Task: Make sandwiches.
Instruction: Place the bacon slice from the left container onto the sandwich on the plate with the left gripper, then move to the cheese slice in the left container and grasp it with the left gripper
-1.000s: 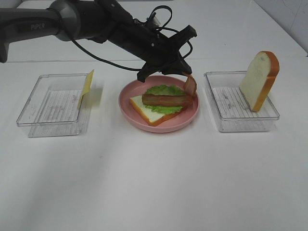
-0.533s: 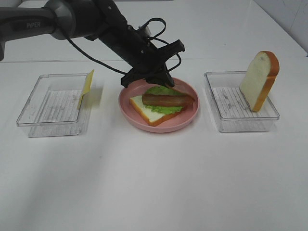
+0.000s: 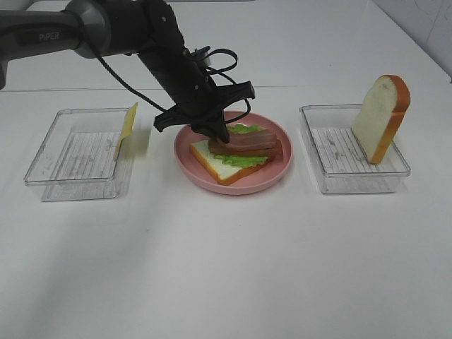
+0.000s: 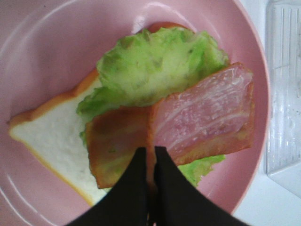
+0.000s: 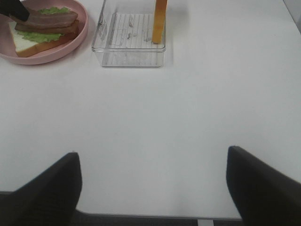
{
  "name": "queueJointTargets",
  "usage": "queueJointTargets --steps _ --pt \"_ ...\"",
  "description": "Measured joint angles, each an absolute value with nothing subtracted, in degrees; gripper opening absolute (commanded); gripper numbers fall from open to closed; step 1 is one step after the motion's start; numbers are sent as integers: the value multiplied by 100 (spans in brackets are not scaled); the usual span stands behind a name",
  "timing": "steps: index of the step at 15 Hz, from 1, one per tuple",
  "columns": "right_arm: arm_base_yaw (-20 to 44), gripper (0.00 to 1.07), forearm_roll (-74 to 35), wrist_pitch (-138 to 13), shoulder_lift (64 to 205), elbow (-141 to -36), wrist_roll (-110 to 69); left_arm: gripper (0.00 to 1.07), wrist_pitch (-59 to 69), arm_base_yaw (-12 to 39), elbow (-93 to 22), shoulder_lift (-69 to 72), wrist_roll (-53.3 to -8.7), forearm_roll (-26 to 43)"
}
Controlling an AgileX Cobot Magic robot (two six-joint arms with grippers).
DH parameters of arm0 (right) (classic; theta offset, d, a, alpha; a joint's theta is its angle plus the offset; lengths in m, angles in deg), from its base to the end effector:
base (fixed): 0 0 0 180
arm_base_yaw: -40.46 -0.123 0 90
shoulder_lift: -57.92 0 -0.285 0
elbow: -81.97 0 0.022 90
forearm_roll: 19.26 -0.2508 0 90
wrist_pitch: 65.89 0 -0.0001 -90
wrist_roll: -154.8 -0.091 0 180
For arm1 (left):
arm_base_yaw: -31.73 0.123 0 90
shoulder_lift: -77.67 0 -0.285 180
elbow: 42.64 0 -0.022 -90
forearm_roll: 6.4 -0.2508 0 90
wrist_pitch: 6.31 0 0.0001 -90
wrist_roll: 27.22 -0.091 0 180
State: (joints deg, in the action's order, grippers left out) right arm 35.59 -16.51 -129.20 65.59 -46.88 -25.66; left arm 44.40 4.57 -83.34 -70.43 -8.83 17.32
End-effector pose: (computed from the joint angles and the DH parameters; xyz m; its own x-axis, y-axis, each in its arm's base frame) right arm -0.0020 -0.0041 0.2613 -0.5288 -0.0586 -0.8467 -0.0558 0.9979 -0.0343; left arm 0.4528 -0.2642 0.1408 -0.9783 -0.0944 -0.1842 0.0024 0.8849 -0.4658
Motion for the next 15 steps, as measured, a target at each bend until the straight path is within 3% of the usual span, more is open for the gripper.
queueJointTargets --steps 1,2,4,5,6,10,13,15 --pt "3559 81 -1651 -12920 6559 -4688 -2566 10 4440 457 -8334 -7043 -883 1692" --pt "3559 81 -1651 -12920 6559 -4688 -2566 25 4440 457 -8334 -7043 -883 1646" --pt "3559 81 -1651 -12920 6559 -4688 -2566 75 4463 457 -8334 -7043 -888 1617" --pt "3559 81 -1651 -12920 6559 -4688 -2566 84 4469 457 -8334 -7043 -911 1606" --pt "3559 81 -1651 -12920 6559 -4688 -2566 98 4497 457 -8334 -7043 -974 1600" --pt "3559 81 -1651 -12920 6559 -4688 -2566 102 5082 457 -8781 -7049 -1272 1577" --pt "3559 81 -1651 -12920 6559 -4688 -2566 102 6211 457 -10133 -7049 -1461 1222" --pt "3559 81 -1651 -12920 6559 -4688 -2566 102 6274 457 -10608 -7038 -1467 964"
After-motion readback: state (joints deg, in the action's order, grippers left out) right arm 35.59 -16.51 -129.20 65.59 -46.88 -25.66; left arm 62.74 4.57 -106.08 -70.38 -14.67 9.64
